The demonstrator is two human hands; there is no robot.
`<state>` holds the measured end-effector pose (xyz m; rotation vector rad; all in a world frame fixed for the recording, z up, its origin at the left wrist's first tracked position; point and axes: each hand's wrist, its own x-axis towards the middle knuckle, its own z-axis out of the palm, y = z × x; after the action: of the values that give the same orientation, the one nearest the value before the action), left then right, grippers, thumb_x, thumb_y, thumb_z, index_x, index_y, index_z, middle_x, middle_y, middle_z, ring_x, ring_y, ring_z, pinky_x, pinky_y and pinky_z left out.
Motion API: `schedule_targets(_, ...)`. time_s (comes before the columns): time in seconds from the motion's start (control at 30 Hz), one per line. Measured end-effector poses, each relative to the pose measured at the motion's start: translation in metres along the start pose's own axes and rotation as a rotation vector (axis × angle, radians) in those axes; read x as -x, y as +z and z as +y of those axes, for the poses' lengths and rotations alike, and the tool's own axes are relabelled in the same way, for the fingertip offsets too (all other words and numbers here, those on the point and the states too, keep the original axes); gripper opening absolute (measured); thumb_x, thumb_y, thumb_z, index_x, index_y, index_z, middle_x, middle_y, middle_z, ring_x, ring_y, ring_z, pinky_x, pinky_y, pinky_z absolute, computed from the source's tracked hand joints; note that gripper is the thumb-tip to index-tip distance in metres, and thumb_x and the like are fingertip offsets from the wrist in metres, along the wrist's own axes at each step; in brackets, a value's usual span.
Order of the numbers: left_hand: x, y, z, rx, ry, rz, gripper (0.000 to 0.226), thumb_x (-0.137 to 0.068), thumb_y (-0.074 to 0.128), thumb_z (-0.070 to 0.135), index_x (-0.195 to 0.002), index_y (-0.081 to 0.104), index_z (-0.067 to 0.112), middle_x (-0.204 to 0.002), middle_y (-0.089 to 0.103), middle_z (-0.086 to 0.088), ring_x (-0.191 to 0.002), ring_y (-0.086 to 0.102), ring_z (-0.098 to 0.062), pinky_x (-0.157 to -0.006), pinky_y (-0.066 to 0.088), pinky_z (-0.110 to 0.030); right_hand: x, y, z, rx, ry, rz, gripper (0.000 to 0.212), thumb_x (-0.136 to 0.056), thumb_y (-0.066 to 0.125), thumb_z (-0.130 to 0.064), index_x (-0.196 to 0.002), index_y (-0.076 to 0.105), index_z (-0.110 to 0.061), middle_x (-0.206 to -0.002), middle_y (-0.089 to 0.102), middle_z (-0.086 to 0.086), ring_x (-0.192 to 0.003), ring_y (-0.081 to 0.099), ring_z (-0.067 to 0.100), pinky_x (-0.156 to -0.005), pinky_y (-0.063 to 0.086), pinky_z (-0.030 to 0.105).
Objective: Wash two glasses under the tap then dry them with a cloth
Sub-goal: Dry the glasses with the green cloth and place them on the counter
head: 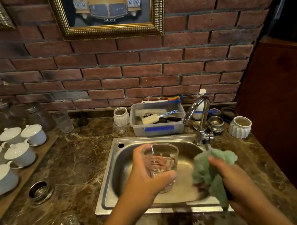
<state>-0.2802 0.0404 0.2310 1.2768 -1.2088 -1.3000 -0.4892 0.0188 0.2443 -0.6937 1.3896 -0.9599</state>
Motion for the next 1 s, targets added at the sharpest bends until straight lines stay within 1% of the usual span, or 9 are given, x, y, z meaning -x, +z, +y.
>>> schedule_targets(0.13,0.0,0.003,-0.003,0.09,-0.079,-0.088,0.071,-0.067,0.086,0.015,-0.126,0.047,0.025,-0.105,0.076,-0.001,-0.095,0.075,-0.018,-0.074,0.06,-0.033,-0.01,0.006,-0.014,0.298,-0.515,0.213,0.044,-0.095,0.059,-0.037,-0.135,0.047,-0.023,-0.13,0.056,0.003,-0.114,0.058,0.017,-0.093,0.051,0.035)
schedule_targets(0.23,-0.003,0.009,-0.003,0.186,-0.073,-0.129,0.073,-0.063,0.088,0.029,-0.126,0.052,0.016,-0.109,0.075,-0.01,-0.095,0.072,-0.028,-0.08,0.055,-0.046,0.0,0.022,-0.023,0.483,-0.823,-0.054,0.06,-0.089,0.06,-0.039,-0.142,0.033,-0.026,-0.133,0.046,-0.013,-0.12,0.052,-0.001,-0.094,0.046,0.018)
schedule_targets(0.37,0.0,0.01,-0.004,0.404,-0.125,-0.132,0.09,-0.054,0.096,0.047,-0.128,0.058,0.011,-0.114,0.072,-0.02,-0.095,0.07,-0.037,-0.072,0.056,-0.043,0.009,0.023,-0.03,0.711,-0.777,-0.549,0.048,-0.09,0.053,-0.051,-0.137,0.045,-0.042,-0.119,0.058,-0.03,-0.108,0.061,-0.006,-0.084,0.051,0.016)
schedule_targets(0.5,0.006,0.004,-0.009,0.492,-0.232,-0.125,0.097,-0.047,0.096,0.055,-0.122,0.058,0.006,-0.096,0.069,-0.022,-0.067,0.068,-0.032,-0.041,0.052,-0.03,0.004,0.016,-0.025,1.062,-0.979,-0.541,0.044,-0.096,0.048,-0.053,-0.14,0.049,-0.045,-0.133,0.051,-0.042,-0.128,0.047,-0.014,-0.118,0.029,0.019)
schedule_targets(0.57,0.007,0.001,-0.01,0.53,-0.268,-0.141,0.1,-0.049,0.095,0.055,-0.125,0.054,0.004,-0.093,0.07,-0.021,-0.061,0.067,-0.032,-0.037,0.047,-0.024,0.006,0.012,-0.02,1.019,-0.944,-0.534,0.033,-0.095,0.053,-0.049,-0.128,0.056,-0.05,-0.118,0.056,-0.047,-0.118,0.054,-0.012,-0.105,0.039,0.012)
schedule_targets(0.67,0.006,-0.004,-0.008,0.455,-0.256,-0.189,0.094,-0.054,0.092,0.057,-0.123,0.059,0.004,-0.09,0.07,-0.019,-0.058,0.065,-0.028,-0.036,0.041,-0.019,0.012,0.01,-0.015,0.841,-0.687,-0.648,0.024,-0.095,0.066,-0.029,-0.118,0.066,-0.037,-0.108,0.07,-0.026,-0.101,0.066,-0.002,-0.084,0.048,0.012)
schedule_targets(0.77,-0.001,-0.005,-0.007,0.242,-0.184,-0.239,0.071,-0.06,0.089,0.059,-0.108,0.068,0.011,-0.097,0.071,-0.023,-0.076,0.067,-0.034,-0.058,0.051,-0.038,0.013,0.015,-0.015,0.59,-0.39,-0.806,0.028,-0.091,0.067,-0.002,-0.117,0.067,-0.012,-0.106,0.077,-0.004,-0.097,0.073,0.008,-0.082,0.054,0.018)
schedule_targets(0.87,-0.008,-0.01,-0.005,-0.029,-0.032,-0.208,0.045,-0.069,0.081,0.054,-0.095,0.071,0.02,-0.094,0.073,-0.005,-0.086,0.069,-0.021,-0.078,0.054,-0.044,0.012,0.019,-0.005,0.408,-0.241,-0.789,0.03,-0.088,0.069,-0.004,-0.117,0.064,-0.008,-0.091,0.077,-0.001,-0.077,0.073,0.005,-0.065,0.054,0.013)
schedule_targets(1.0,-0.014,-0.019,-0.005,-0.418,0.159,-0.219,0.036,-0.076,0.068,0.059,-0.103,0.07,0.035,-0.101,0.071,0.01,-0.093,0.067,-0.008,-0.082,0.058,-0.034,0.013,0.027,0.026,0.096,-0.155,-0.652,0.047,-0.072,0.077,-0.005,-0.118,0.068,-0.007,-0.114,0.073,0.019,-0.108,0.07,0.033,-0.09,0.057,0.038)
